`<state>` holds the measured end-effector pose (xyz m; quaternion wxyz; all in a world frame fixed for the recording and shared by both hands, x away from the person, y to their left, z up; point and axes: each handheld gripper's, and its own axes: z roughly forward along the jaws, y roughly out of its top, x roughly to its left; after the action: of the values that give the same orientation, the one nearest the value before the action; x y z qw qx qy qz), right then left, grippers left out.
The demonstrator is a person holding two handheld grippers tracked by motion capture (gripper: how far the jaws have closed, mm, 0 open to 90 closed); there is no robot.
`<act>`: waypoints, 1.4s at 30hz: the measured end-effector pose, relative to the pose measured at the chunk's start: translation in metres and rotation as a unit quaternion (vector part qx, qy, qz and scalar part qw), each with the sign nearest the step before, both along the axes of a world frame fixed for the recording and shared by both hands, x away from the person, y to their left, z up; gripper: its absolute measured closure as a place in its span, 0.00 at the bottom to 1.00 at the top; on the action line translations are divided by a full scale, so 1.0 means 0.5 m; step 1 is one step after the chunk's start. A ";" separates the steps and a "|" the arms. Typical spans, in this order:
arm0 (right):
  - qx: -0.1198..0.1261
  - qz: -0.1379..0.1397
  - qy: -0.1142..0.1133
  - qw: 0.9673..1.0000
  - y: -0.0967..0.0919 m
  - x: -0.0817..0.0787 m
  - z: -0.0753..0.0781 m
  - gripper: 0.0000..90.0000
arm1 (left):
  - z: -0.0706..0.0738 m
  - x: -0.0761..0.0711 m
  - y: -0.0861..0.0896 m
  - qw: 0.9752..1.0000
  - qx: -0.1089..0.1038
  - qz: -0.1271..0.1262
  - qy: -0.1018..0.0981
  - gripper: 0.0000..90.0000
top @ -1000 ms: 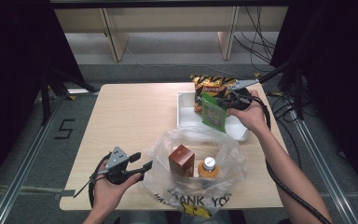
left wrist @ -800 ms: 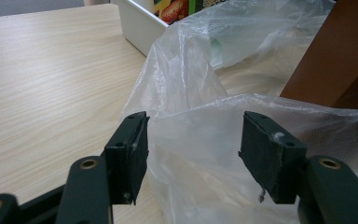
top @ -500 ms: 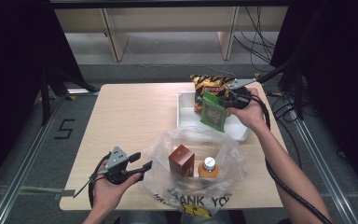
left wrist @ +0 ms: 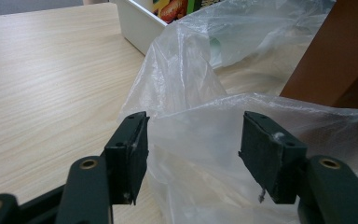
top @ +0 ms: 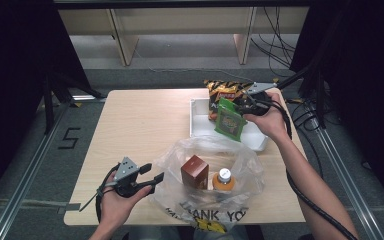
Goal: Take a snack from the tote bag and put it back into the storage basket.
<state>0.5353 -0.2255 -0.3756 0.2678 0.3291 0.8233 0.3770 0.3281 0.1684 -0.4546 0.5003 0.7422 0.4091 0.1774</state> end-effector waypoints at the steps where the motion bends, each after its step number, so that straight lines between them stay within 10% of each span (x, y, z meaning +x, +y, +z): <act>1: 0.002 -0.002 0.003 1.000 0.000 -0.003 0.003 0.66 | 0.000 0.000 -0.001 1.000 -0.002 0.001 0.001 0.46; 17: 0.030 -0.023 -0.006 0.999 -0.045 -0.071 0.011 0.60 | 0.002 -0.002 0.000 1.000 -0.003 0.001 -0.003 0.46; 28: 0.034 -0.016 0.077 0.996 -0.079 -0.109 -0.033 1.00 | 0.002 -0.003 -0.002 1.000 -0.003 0.003 0.000 0.46; 42: 0.022 -0.023 0.099 0.995 -0.052 -0.073 -0.066 1.00 | 0.003 -0.003 0.004 1.000 0.001 0.002 -0.004 0.46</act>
<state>0.4986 -0.2516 -0.4086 0.1864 0.3896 0.8292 0.3547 0.3267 0.1704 -0.4529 0.5013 0.7411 0.4082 0.1814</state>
